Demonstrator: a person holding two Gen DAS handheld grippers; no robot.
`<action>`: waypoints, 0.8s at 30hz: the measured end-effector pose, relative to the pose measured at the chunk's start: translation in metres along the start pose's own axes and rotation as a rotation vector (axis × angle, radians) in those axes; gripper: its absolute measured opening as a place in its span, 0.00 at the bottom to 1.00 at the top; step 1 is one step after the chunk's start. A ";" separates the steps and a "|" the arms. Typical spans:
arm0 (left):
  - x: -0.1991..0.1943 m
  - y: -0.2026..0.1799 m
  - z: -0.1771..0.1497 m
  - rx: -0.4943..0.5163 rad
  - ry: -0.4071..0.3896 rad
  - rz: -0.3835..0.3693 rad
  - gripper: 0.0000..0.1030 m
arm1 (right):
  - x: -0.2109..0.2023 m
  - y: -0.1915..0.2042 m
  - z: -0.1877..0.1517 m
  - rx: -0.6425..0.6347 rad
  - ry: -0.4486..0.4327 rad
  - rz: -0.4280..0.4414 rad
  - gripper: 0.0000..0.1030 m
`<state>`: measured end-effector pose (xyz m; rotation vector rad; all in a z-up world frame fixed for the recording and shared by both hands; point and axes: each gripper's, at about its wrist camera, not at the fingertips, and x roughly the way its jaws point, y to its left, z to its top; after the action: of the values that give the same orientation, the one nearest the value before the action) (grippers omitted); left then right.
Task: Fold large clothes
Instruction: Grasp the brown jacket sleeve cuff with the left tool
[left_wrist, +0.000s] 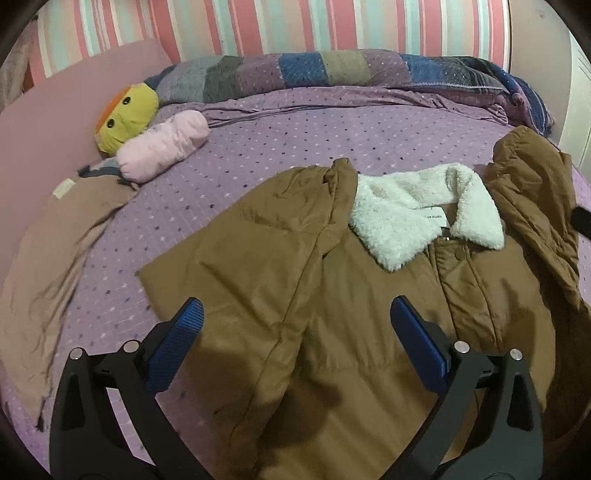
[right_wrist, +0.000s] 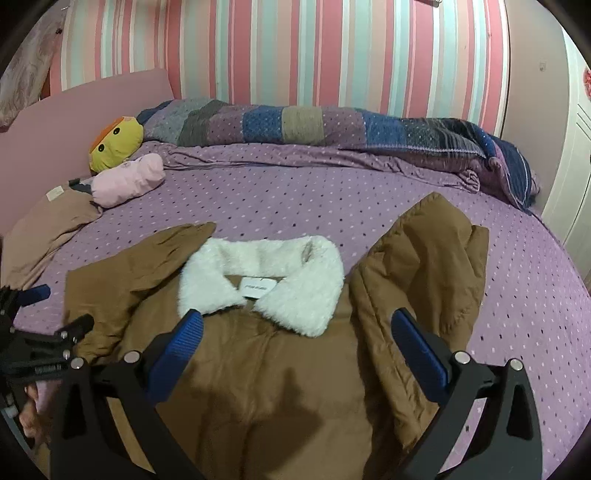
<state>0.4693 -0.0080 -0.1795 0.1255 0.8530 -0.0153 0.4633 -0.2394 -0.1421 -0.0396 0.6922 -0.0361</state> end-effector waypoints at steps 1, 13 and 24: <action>0.009 -0.002 0.003 0.013 0.003 0.007 0.97 | 0.003 -0.004 -0.005 0.006 -0.012 0.012 0.99; 0.109 -0.031 0.028 0.124 0.079 0.059 0.91 | 0.055 -0.028 -0.026 -0.005 0.017 -0.066 0.99; 0.151 -0.029 0.040 0.071 0.076 0.084 0.60 | 0.071 -0.033 -0.034 0.030 0.032 0.003 0.99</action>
<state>0.5966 -0.0361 -0.2703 0.2293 0.9224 0.0380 0.4957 -0.2764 -0.2120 -0.0097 0.7240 -0.0444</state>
